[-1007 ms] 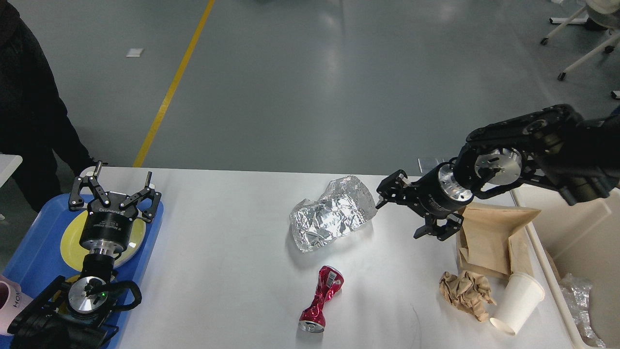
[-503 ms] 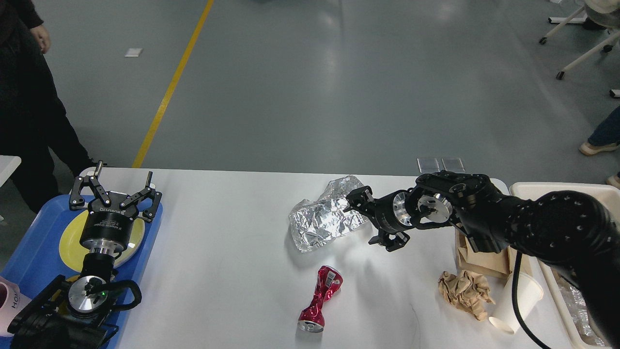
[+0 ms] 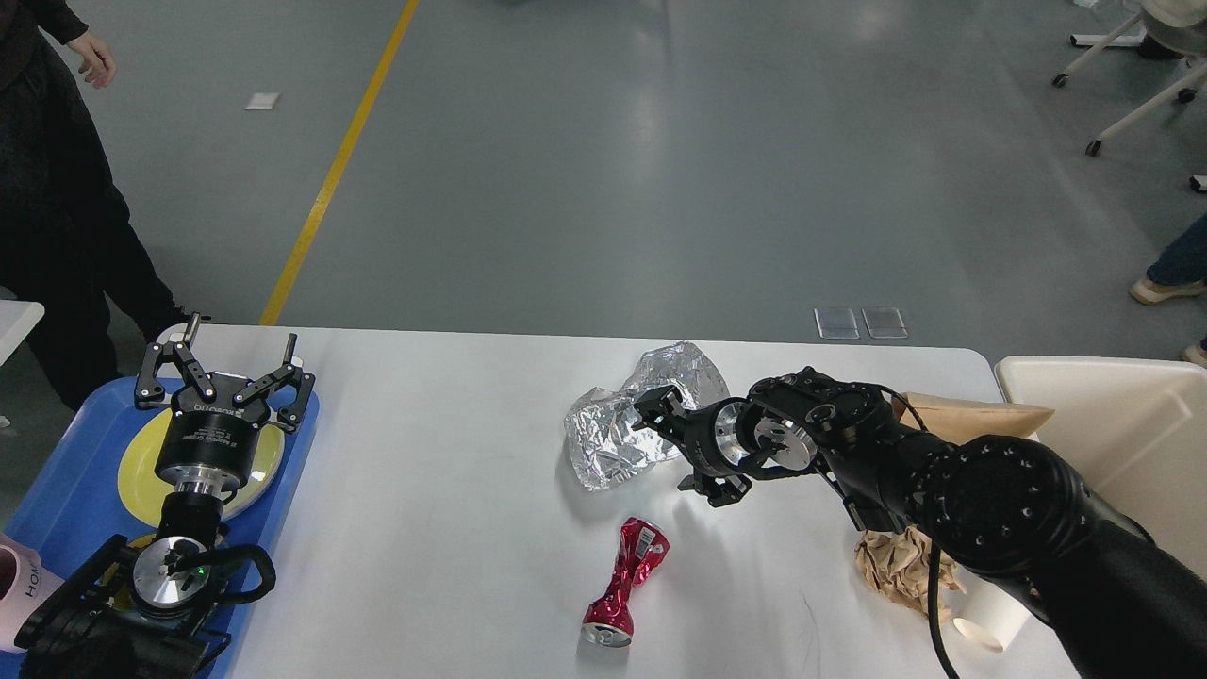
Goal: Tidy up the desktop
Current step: 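Reach the right gripper toward the crumpled foil near the red can, then close the right gripper on the crumpled foil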
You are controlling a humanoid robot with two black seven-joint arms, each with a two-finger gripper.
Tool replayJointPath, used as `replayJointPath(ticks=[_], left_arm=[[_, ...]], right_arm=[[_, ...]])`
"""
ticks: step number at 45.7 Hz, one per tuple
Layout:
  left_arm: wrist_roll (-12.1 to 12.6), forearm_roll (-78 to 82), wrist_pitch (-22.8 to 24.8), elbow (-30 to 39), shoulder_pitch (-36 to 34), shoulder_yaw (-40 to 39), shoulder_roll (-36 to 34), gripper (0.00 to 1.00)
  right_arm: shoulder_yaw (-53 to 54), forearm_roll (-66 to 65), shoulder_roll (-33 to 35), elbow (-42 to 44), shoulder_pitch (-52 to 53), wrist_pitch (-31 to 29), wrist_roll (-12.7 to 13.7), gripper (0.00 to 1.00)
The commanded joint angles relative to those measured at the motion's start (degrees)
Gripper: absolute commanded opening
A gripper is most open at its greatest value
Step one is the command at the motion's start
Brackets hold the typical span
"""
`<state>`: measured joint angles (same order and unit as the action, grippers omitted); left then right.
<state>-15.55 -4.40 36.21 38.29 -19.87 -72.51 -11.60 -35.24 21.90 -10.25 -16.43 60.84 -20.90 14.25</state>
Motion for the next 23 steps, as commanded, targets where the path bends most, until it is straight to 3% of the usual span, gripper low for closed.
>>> replayJointPath(ticks=[1,10,23], left_arm=[[0.0,0.0,0.0,0.0,0.0,0.0,0.0,0.96],[0.0,0.0,0.0,0.0,0.0,0.0,0.0,0.96],[0.0,0.0,0.0,-0.1,0.0,0.0,0.0,0.96]], right_arm=[[0.0,0.0,0.1,0.1,-0.1,0.9,-0.4,0.87],[0.4,0.0,0.1,-0.9,-1.1,9.7,-0.8,0.87],[0.4,0.1,0.0,-1.0,-1.5,11.1,-0.8,0.72]])
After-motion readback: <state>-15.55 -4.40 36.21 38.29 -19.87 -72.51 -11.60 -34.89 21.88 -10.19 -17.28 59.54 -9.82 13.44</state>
